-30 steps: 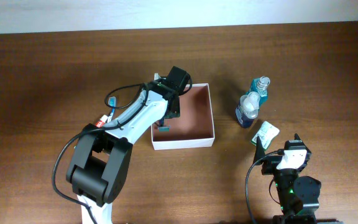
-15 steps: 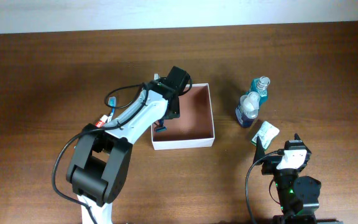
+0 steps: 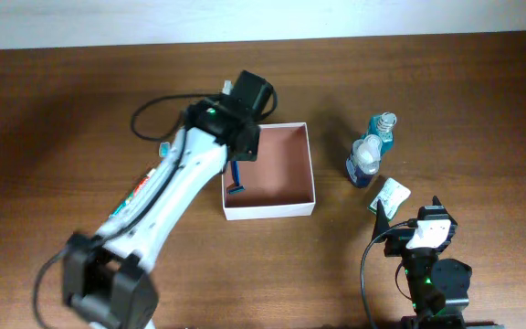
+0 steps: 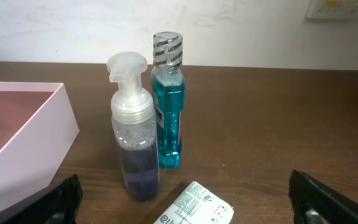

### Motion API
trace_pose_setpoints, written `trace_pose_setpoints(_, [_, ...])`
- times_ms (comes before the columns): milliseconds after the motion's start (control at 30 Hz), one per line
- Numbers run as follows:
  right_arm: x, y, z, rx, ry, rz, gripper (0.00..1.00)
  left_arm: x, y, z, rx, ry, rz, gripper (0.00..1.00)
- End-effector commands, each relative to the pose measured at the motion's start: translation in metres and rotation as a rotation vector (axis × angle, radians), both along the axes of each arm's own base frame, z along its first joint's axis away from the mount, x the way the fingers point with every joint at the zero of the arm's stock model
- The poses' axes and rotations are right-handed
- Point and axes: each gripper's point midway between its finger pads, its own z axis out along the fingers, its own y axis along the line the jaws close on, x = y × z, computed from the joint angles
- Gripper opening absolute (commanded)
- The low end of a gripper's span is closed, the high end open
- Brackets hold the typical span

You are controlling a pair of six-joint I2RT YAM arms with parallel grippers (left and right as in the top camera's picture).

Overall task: Pack container
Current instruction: 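Withdraw the left gripper back toward the toothpaste tube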

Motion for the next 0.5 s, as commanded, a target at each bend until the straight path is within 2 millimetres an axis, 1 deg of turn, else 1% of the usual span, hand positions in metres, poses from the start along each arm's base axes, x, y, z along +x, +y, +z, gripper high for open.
trace_pose_setpoints(0, [0.0, -0.001, -0.004, -0.003, 0.012, -0.008, 0.98, 0.002, 0.033, 0.037, 0.074, -0.073, -0.011, 0.16])
trace_pose_setpoints(67, [0.0, -0.001, -0.004, -0.003, 0.012, -0.008, 0.98, 0.0, 0.055, 0.041, 0.111, -0.064, 0.034, 0.16])
trace_pose_setpoints(133, [0.0, -0.001, -0.004, -0.003, 0.012, -0.008, 0.98, -0.003, 0.077, 0.04, 0.145, -0.038, 0.079, 0.16])
trace_pose_setpoints(233, [0.0, -0.001, -0.004, -0.003, 0.012, -0.008, 0.98, -0.006, 0.105, 0.036, 0.162, 0.004, 0.142, 0.16])
trace_pose_setpoints(300, [0.0, -0.001, -0.004, -0.003, 0.012, -0.008, 0.98, -0.007, 0.12, 0.035, 0.16, 0.024, 0.179, 0.17])
trace_pose_setpoints(333, [0.0, -0.001, -0.004, -0.003, 0.012, -0.008, 0.98, -0.007, 0.128, 0.034, 0.159, 0.03, 0.198, 0.2])
trace_pose_setpoints(400, [0.0, -0.001, -0.004, -0.003, 0.012, -0.008, 0.98, -0.007, 0.138, 0.031, 0.151, 0.041, 0.224, 0.29])
trace_pose_setpoints(467, [0.0, -0.001, -0.004, -0.003, 0.012, -0.008, 0.98, -0.008, 0.145, 0.028, 0.142, 0.055, 0.244, 0.35])
